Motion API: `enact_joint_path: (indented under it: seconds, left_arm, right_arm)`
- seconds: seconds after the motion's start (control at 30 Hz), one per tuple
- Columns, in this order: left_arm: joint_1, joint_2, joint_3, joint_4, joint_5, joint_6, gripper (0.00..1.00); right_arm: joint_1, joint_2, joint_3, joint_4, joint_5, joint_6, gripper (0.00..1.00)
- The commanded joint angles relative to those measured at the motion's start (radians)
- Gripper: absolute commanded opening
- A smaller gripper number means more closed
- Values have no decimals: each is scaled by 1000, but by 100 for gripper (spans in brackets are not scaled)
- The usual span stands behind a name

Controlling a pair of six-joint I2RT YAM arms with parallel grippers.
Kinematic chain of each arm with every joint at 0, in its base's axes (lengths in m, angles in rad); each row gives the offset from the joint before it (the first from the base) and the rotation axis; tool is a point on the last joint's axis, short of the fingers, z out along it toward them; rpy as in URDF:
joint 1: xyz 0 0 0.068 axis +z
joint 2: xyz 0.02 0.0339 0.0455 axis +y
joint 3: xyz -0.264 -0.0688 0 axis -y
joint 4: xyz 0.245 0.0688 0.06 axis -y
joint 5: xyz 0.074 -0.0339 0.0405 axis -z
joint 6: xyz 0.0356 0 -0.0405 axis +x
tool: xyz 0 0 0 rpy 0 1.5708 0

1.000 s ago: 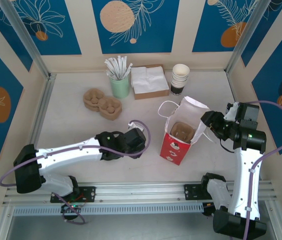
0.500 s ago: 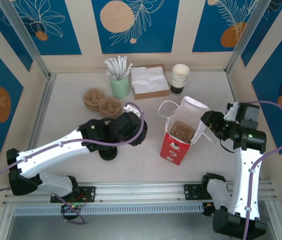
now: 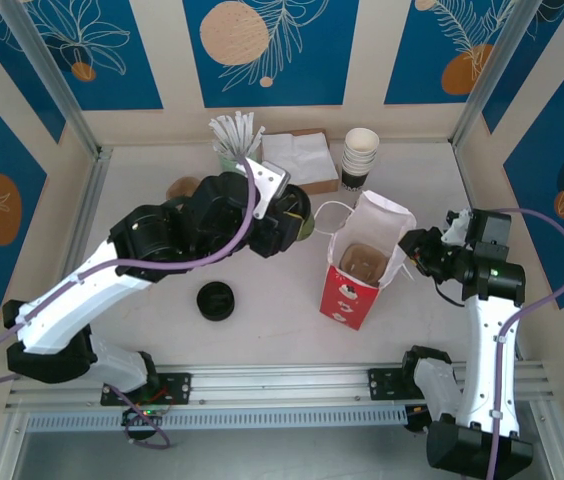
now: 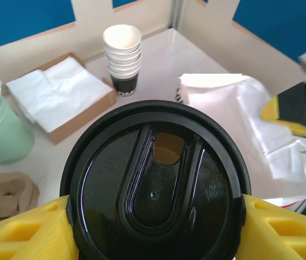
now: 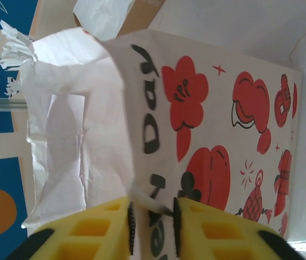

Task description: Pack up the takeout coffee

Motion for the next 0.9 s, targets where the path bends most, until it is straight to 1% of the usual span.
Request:
enact_joint_path:
  seconds: [0.0, 0.17, 0.3, 0.47, 0.57, 0.73, 0.8, 0.87]
  left_arm:
    - [-17, 55, 93, -20, 69, 56, 64]
    - [-24, 145, 211, -20, 125, 70, 64]
    - [-24, 194, 240, -14, 143, 69, 64]
    - [-24, 239, 234, -17, 149, 51, 64]
    - [-21, 249, 199, -10, 137, 38, 64]
    - [-12, 243, 102, 33, 119, 11, 64]
    - [-8, 241, 59, 52, 109, 1, 64]
    - [-2, 235, 14, 77, 106, -8, 63]
  right_arm:
    - [33, -29, -42, 55, -56, 98, 20]
    - [126, -71, -127, 171, -54, 274, 8]
    - [239, -97, -162, 244, 26, 391, 3]
    - [417, -98, -173, 315, 168, 498, 3]
    - [489, -93, -174, 346, 241, 530, 3]
    - [523, -78, -167, 364, 278, 546, 4]
    - [523, -72, -162, 363, 281, 546, 7]
    - [525, -68, -157, 360, 282, 546, 12]
